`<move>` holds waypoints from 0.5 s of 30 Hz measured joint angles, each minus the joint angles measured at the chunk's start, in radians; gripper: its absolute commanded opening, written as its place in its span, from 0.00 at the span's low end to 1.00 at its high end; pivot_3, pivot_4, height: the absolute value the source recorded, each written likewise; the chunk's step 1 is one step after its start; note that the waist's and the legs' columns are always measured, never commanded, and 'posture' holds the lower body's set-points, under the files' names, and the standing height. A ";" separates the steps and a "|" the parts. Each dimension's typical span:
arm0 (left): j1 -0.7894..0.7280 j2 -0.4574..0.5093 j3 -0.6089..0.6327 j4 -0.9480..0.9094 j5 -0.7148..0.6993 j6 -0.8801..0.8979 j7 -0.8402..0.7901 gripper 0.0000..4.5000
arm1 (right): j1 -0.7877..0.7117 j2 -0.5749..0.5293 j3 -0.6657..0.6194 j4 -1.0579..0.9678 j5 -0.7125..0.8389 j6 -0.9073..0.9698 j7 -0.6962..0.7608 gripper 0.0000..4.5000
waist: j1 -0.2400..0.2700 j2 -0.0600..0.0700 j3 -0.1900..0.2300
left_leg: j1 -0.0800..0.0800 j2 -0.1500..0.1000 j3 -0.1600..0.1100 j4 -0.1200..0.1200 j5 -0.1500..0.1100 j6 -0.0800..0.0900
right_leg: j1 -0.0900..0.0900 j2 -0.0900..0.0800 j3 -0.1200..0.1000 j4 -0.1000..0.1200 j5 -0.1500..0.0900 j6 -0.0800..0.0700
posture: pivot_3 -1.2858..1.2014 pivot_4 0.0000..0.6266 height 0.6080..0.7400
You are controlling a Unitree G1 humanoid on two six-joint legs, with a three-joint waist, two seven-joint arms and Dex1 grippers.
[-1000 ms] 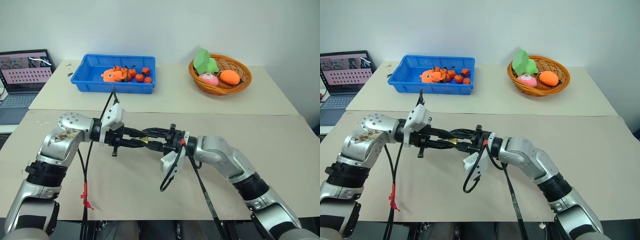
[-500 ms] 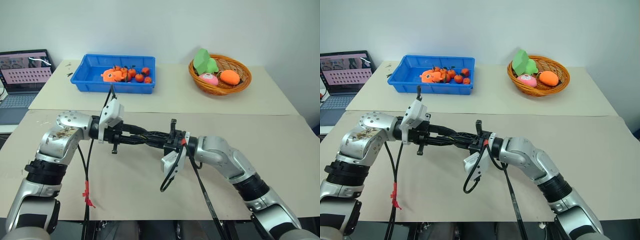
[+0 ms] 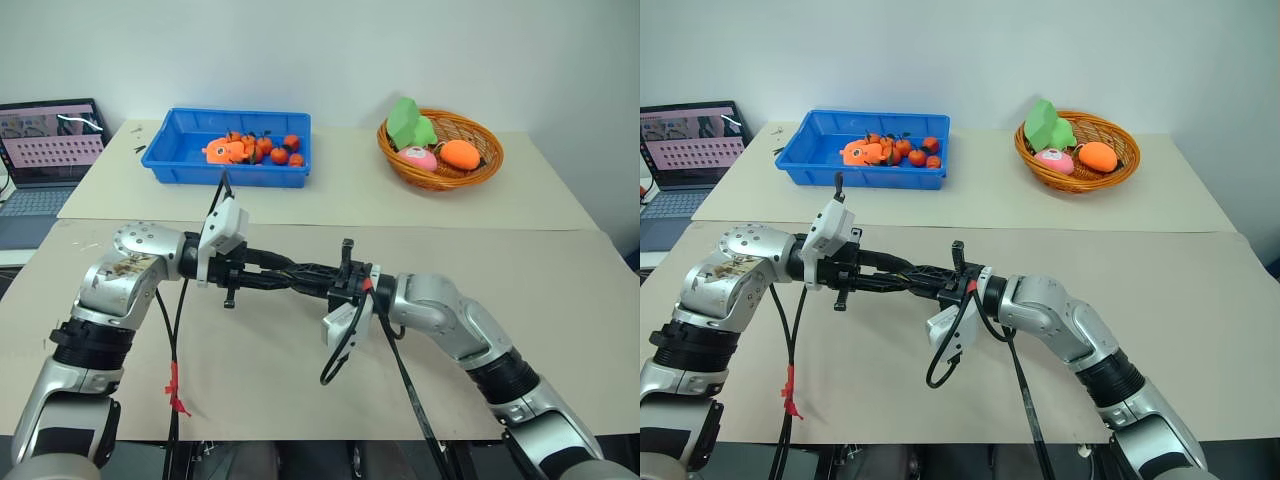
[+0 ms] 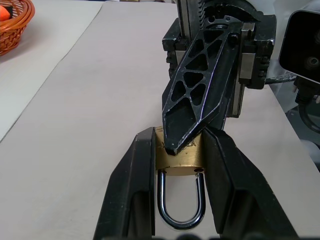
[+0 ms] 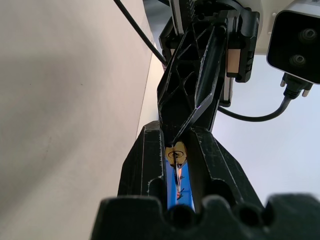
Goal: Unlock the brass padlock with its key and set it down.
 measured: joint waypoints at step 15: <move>0.000 -0.002 0.000 0.000 0.000 0.000 0.002 0.18 | 0.000 0.000 -0.001 0.000 0.000 0.001 0.000 0.04 | 0.000 0.000 0.000 | 0.000 0.000 0.000 0.000 0.000 0.000 | 0.000 0.000 0.000 0.000 0.000 0.000 | 0.52 0.24 1.00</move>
